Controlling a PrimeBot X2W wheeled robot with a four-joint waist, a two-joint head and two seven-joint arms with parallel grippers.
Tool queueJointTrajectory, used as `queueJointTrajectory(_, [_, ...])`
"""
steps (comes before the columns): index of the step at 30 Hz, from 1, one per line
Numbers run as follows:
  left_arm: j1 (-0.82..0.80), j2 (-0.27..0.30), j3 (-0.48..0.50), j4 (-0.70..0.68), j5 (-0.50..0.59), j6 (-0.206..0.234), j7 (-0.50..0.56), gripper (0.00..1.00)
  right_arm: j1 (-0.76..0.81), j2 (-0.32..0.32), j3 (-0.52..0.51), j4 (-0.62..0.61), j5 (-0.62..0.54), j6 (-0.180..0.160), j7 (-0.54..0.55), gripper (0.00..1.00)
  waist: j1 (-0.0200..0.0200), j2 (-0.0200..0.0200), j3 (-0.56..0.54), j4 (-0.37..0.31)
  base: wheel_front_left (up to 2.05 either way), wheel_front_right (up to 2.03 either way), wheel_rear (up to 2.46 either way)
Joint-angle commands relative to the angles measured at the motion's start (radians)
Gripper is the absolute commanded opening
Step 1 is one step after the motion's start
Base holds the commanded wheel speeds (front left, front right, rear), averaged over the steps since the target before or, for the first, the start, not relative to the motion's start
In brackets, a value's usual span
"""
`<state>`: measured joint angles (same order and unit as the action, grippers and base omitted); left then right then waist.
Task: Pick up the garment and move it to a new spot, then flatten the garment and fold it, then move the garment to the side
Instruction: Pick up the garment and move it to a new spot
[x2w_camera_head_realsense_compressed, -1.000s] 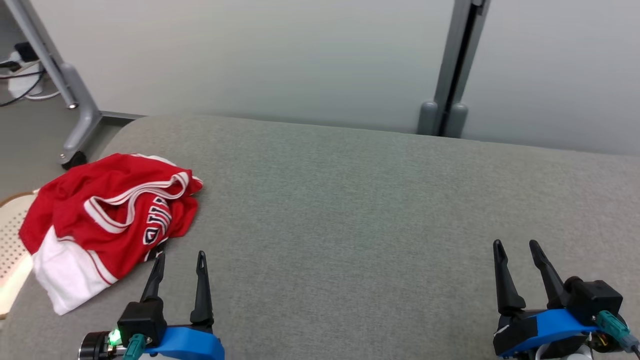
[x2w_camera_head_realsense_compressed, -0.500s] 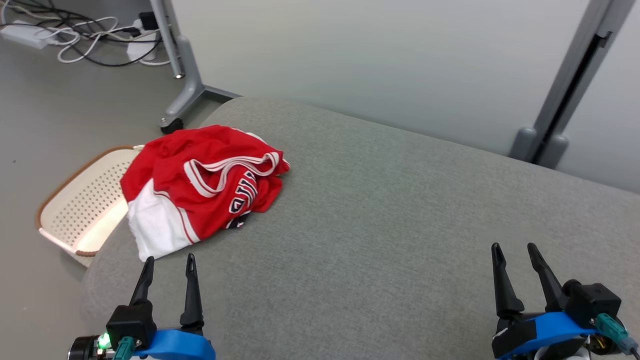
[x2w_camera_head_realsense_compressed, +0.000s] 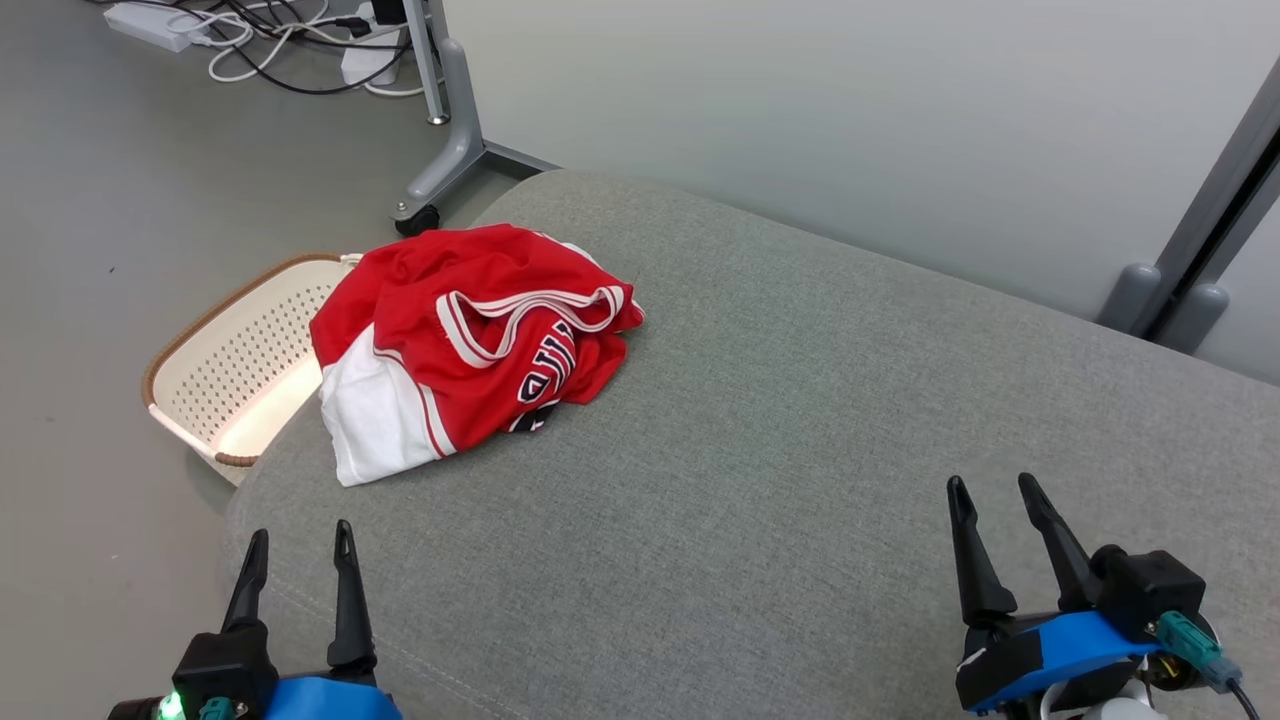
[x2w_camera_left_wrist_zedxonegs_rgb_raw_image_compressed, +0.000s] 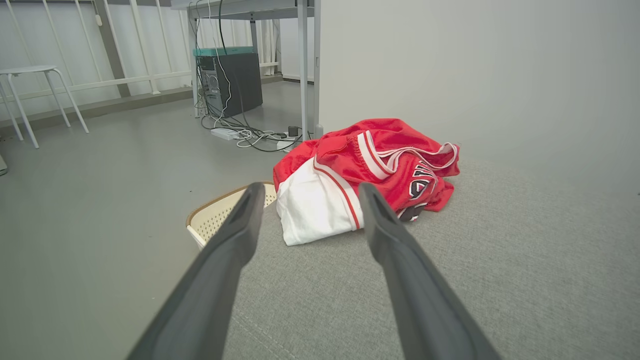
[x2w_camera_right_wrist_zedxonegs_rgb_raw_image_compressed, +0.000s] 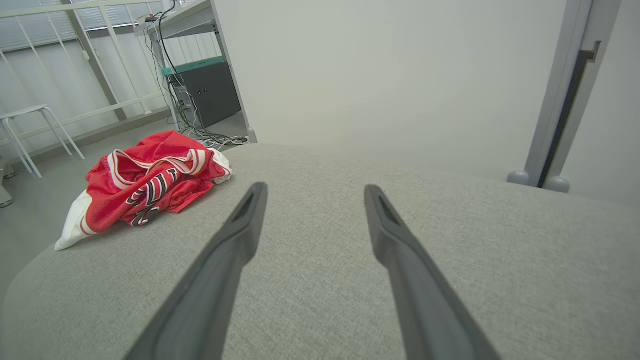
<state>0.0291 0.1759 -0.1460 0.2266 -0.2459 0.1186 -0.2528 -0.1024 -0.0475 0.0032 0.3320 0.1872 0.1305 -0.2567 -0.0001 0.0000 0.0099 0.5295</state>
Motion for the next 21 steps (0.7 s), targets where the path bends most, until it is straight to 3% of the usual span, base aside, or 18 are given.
queueJointTrajectory(1, [0.009, 0.002, -0.001, -0.009, -0.002, 0.007, -0.001, 1.00, -0.012, -0.005, 0.003, 0.002, 0.003, 0.000, -0.001, 1.00, 0.0001, 0.0000, 0.003, 0.001, 0.00, 0.00, 0.00])
queueJointTrajectory(7, [0.006, 0.009, -0.007, -0.025, -0.008, 0.009, 0.013, 1.00, -0.012, -0.005, -0.001, 0.012, 0.005, 0.000, -0.003, 1.00, 0.0001, 0.0000, 0.008, 0.000, 0.00, 0.00, 0.00])
queueJointTrajectory(12, [-0.049, 0.026, 0.000, -0.065, -0.035, -0.019, 0.071, 1.00, 0.003, -0.005, -0.005, 0.009, 0.008, 0.000, -0.005, 1.00, 0.0001, 0.0000, 0.012, -0.001, 0.00, 0.00, 0.00])
queueJointTrajectory(17, [-0.180, 0.067, 0.033, -0.137, -0.085, -0.030, 0.232, 1.00, 0.009, -0.005, -0.018, -0.007, -0.002, 0.000, -0.002, 1.00, 0.0001, 0.0000, 0.028, -0.001, 0.00, 0.00, 0.00])
queueJointTrajectory(21, [-0.310, 0.144, 0.058, -0.152, -0.123, -0.054, 0.414, 1.00, -0.008, -0.006, -0.017, -0.031, -0.015, 0.000, 0.018, 1.00, 0.0001, 0.0000, 0.069, -0.026, 0.00, 0.00, 0.00])
